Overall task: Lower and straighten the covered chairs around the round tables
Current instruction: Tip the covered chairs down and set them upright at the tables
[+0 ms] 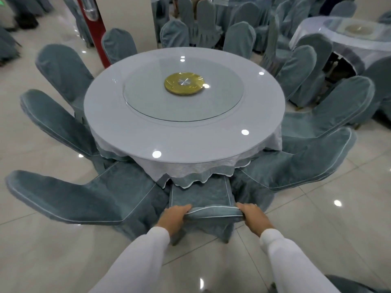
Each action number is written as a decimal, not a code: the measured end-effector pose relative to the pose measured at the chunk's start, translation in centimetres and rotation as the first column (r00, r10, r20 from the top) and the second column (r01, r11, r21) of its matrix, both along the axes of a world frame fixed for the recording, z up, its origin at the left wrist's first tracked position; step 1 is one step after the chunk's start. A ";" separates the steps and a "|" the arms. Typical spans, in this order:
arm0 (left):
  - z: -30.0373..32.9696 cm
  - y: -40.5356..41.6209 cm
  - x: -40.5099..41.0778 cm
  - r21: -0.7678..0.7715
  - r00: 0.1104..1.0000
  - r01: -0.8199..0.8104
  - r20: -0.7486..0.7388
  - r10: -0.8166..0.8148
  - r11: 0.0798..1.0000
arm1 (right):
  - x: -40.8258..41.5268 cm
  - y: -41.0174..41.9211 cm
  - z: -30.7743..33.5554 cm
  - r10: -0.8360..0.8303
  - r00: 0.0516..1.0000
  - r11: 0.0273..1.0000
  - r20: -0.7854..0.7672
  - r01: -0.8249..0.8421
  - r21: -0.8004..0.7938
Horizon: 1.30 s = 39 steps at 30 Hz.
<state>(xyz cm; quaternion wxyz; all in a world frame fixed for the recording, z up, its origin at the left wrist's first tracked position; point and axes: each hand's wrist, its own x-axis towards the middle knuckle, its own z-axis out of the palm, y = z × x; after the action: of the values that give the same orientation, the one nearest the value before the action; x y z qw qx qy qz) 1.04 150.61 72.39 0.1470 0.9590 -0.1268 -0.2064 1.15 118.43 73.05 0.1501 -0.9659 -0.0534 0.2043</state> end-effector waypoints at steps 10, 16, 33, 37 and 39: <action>2.5 2.3 1.1 -0.213 0.992 -0.039 -0.127 0.012 0.976 | 3.6 1.2 4.9 0.076 0.952 0.997 -0.298 -0.071 0.030; 5.2 14.0 0.0 -0.290 0.937 -0.312 0.065 0.344 0.905 | 4.3 11.6 7.1 0.202 0.933 0.970 -0.299 -0.147 0.196; 6.8 43.1 -2.9 -0.529 0.081 -0.811 -0.522 0.849 -0.248 | 2.4 46.2 4.5 0.338 0.912 0.923 -0.231 -0.274 0.269; 5.5 43.9 -2.0 -0.466 0.167 -0.817 -0.756 0.633 -0.340 | 2.4 49.7 3.8 0.353 0.904 0.916 -0.239 -0.283 0.284; 4.8 43.7 -1.6 -0.499 0.186 -0.786 -0.755 0.629 -0.366 | 2.6 50.4 3.4 0.343 0.910 0.919 -0.231 -0.274 0.283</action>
<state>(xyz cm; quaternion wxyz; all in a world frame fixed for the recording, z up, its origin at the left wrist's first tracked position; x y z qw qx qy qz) -0.55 194.35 77.17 0.7308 0.5226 0.4384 -0.0256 3.76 168.85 76.44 0.2394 -0.8810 -0.2097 0.3502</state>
